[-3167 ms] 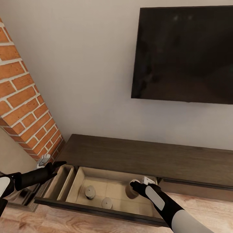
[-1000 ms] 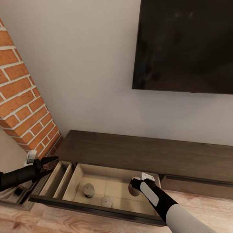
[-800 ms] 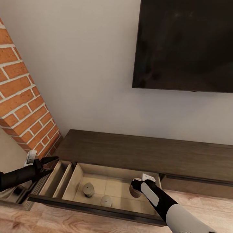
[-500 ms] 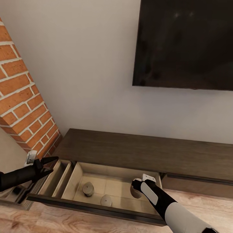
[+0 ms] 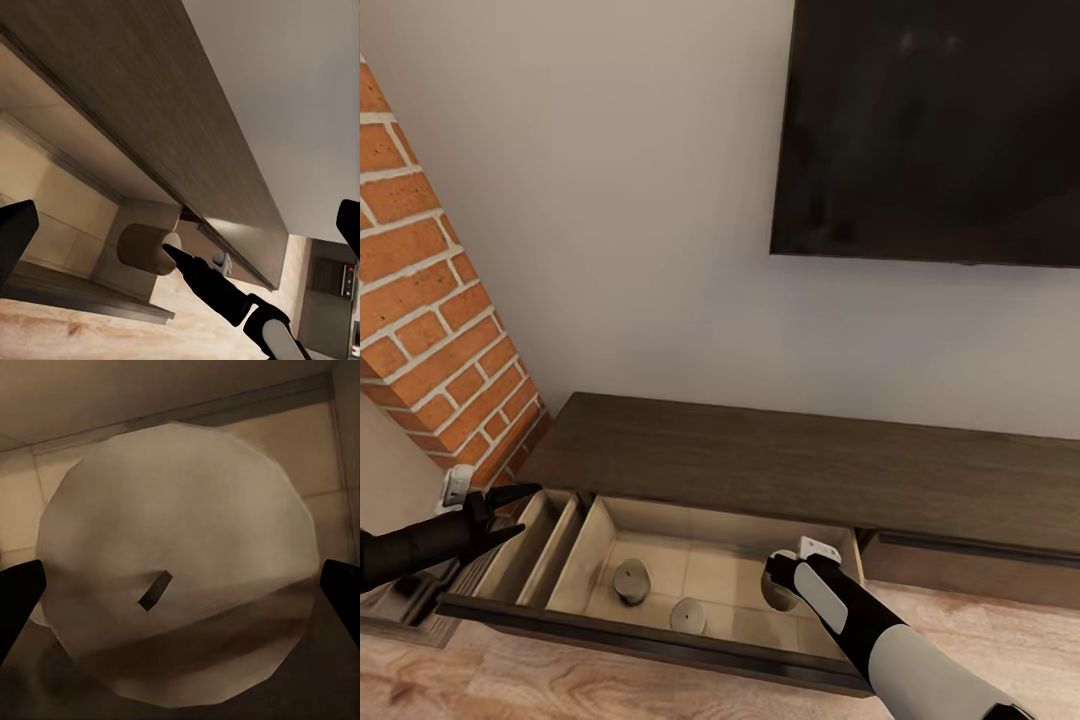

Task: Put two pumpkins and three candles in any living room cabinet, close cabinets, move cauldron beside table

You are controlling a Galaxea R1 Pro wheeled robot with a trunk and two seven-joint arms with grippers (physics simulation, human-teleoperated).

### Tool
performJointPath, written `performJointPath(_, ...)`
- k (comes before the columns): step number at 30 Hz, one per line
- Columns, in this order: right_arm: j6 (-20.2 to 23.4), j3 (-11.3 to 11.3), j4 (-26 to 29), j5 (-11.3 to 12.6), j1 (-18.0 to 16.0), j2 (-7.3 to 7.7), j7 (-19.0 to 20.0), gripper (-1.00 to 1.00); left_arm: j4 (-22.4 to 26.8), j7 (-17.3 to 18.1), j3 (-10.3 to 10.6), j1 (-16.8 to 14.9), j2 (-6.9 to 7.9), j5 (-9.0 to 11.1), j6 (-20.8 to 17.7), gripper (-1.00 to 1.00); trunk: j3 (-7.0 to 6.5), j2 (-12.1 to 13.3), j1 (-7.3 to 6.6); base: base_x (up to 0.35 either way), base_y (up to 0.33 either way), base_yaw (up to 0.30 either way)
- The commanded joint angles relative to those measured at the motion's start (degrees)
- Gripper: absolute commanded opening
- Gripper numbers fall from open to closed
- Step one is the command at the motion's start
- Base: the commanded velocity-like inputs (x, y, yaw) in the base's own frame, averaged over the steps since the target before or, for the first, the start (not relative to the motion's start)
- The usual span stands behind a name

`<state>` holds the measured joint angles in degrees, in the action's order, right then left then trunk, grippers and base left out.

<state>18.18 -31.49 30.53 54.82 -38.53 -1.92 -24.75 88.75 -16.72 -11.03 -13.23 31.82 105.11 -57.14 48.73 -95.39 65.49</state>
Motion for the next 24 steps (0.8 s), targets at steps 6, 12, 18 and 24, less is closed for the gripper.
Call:
performJointPath(6, 0.19, -0.55, 0.19, 0.21, -0.05, 0.06, -0.17, -1.0, 0.02, -0.59, -0.05, -0.04, 0.0, 0.61, -0.16, 1.0, 1.13, -2.45, 1.32, 0.0, 0.0, 0.0)
performJointPath(12, 0.19, -0.67, 0.28, 0.18, -0.05, 0.06, 0.01, -1.0, 0.02, -0.57, -0.05, -0.04, 0.0, 0.62, -0.16, 1.0, 2.2, -4.85, 2.64, 0.0, 0.0, 0.0)
performJointPath(18, 0.18, -0.75, 0.17, 0.12, -0.06, 0.04, 0.07, -1.0, 0.02, -0.59, -0.05, -0.04, 0.0, 0.63, -0.16, 1.0, 3.28, -7.26, 3.96, 0.0, 0.0, 0.0)
performJointPath(24, -0.02, -0.77, 0.07, 0.03, -0.05, 0.01, 2.78, -1.0, 0.02, -0.58, 0.03, -0.04, 0.0, 0.61, -0.16, 1.0, 4.36, -9.66, 5.27, 0.0, 0.0, 0.0)
